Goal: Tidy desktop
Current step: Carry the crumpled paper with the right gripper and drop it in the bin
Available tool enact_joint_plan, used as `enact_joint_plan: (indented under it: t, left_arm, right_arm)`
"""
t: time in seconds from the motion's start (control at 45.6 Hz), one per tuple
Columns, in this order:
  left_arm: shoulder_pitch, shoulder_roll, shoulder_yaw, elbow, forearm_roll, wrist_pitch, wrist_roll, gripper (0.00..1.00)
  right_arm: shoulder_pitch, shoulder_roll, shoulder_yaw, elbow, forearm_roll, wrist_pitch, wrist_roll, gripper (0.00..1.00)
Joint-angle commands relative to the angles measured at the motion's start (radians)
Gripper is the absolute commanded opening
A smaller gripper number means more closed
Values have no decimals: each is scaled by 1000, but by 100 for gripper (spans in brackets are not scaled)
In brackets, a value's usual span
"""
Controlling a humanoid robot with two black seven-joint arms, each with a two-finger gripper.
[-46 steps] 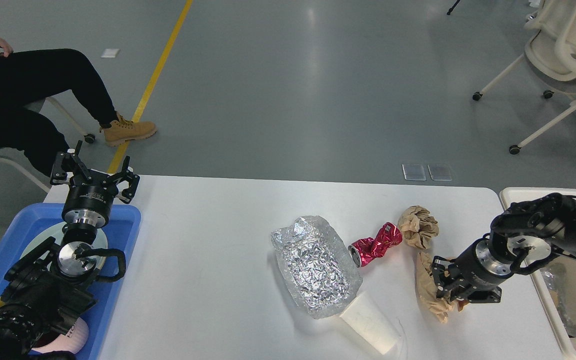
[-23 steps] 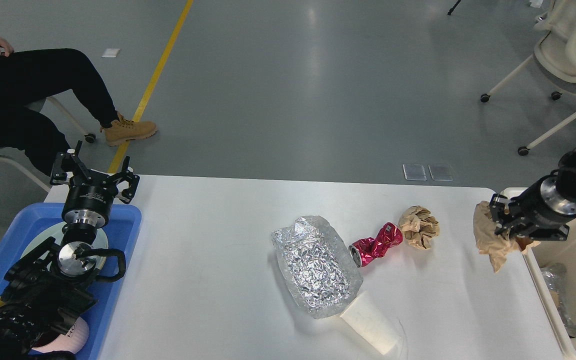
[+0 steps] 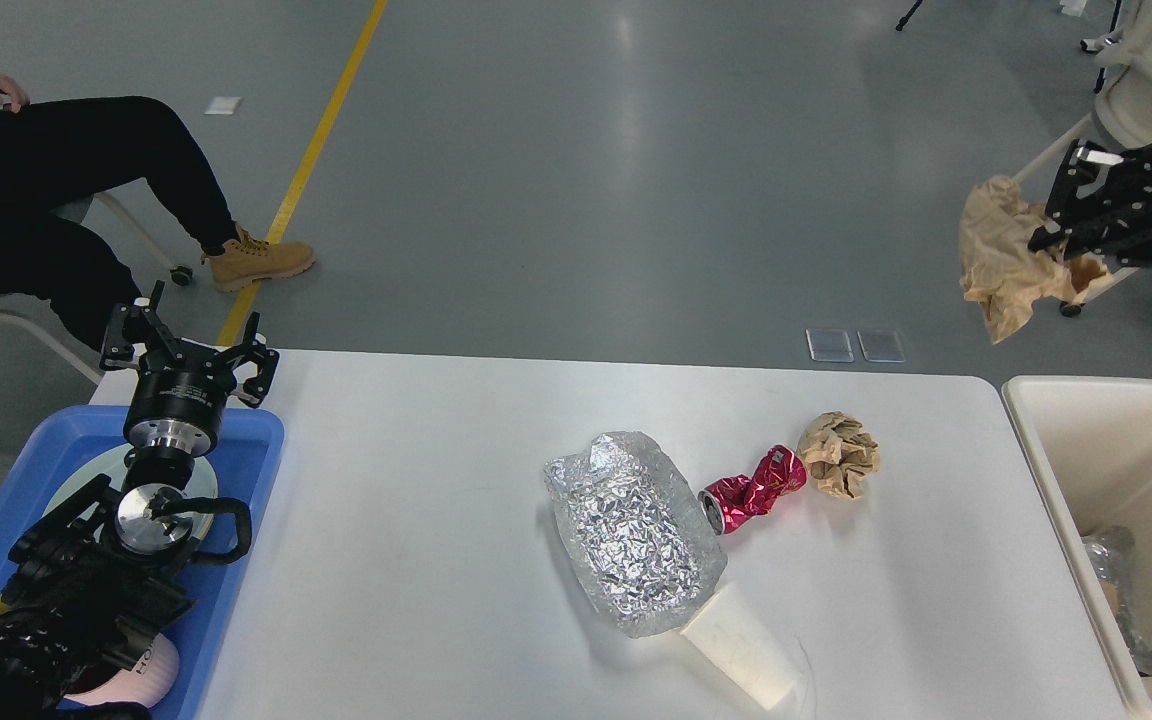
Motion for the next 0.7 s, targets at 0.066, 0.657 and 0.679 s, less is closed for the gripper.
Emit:
enact_joint_plan:
  t: [0.066, 0.657, 0.679]
  left_arm:
    - [0, 0, 0, 0, 0, 0, 0, 97]
    - [0, 0, 0, 0, 0, 0, 0, 97]
    - [0, 0, 1, 0, 0, 0, 0, 97]
  right_arm:
    - [-33, -48, -12, -29, -13, -58, -1, 0]
    - [-1040, 21, 202, -525, 2, -616, 2, 100]
    - [-1066, 24, 221, -538, 2, -615, 2, 100]
